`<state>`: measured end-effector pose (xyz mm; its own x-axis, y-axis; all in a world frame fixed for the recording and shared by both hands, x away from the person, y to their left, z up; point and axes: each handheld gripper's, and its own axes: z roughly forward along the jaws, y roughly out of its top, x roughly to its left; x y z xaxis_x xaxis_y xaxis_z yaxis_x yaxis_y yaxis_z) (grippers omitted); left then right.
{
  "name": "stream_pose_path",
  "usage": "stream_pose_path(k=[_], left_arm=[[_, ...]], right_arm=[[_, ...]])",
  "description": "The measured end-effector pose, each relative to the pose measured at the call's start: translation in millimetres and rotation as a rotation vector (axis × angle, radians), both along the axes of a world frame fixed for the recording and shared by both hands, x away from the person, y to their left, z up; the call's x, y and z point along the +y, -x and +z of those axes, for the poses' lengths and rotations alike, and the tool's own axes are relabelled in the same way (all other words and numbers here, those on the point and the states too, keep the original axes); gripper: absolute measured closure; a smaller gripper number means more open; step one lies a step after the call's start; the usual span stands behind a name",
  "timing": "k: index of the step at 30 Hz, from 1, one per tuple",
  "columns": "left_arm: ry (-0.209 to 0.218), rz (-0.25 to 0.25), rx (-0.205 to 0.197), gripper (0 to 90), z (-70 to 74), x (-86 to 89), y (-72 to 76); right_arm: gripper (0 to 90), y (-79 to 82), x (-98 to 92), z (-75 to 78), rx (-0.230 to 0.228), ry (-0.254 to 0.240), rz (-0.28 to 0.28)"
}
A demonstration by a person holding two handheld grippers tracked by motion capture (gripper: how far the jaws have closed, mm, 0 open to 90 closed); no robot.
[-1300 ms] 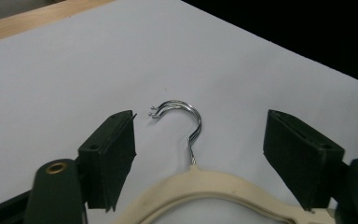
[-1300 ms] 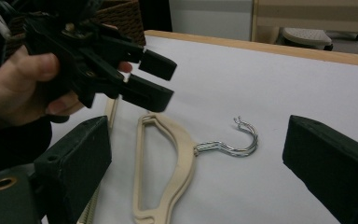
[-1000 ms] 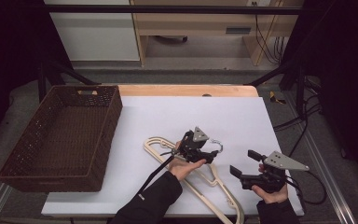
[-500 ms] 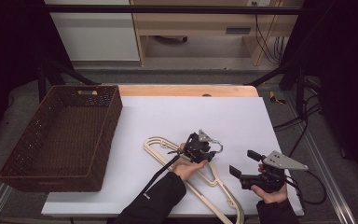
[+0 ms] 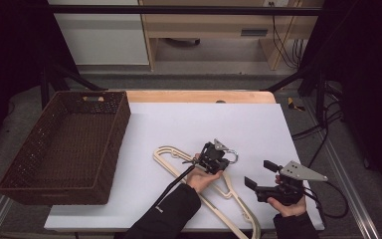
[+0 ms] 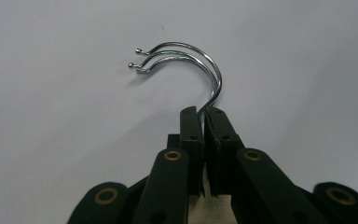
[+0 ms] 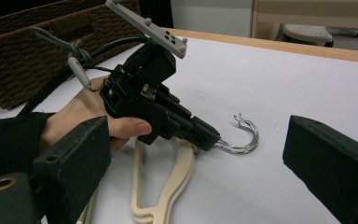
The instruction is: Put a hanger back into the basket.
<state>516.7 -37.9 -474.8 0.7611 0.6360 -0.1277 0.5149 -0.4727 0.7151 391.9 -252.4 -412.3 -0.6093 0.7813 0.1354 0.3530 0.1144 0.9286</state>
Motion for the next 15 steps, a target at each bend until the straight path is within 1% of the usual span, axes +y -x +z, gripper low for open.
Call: stream_pose_path(k=[5, 8, 10, 12, 15], left_arm=[[0.005, 0.008, -0.005, 87.4, 1.7, -0.5, 2.0], [0.004, 0.017, -0.022, 87.8, 4.1, -0.8, 4.4], [0.008, 0.021, -0.025, 88.0, 6.3, -0.4, 5.8], [0.015, 0.025, -0.022, 88.1, 7.4, -0.1, 6.5], [0.014, 0.025, -0.012, 88.1, 6.2, -0.2, 5.6]], right_arm=[[7.9, 0.1, 0.4, -0.1, 0.006, -0.001, 0.000], [7.9, -0.5, 0.2, -0.4, 0.003, 0.005, 0.000], [8.0, -0.4, 0.3, -0.5, 0.006, 0.005, 0.000], [8.0, -0.7, 0.7, -0.8, 0.006, 0.006, 0.001], [8.0, -0.9, 1.3, -1.2, 0.013, 0.009, 0.001]])
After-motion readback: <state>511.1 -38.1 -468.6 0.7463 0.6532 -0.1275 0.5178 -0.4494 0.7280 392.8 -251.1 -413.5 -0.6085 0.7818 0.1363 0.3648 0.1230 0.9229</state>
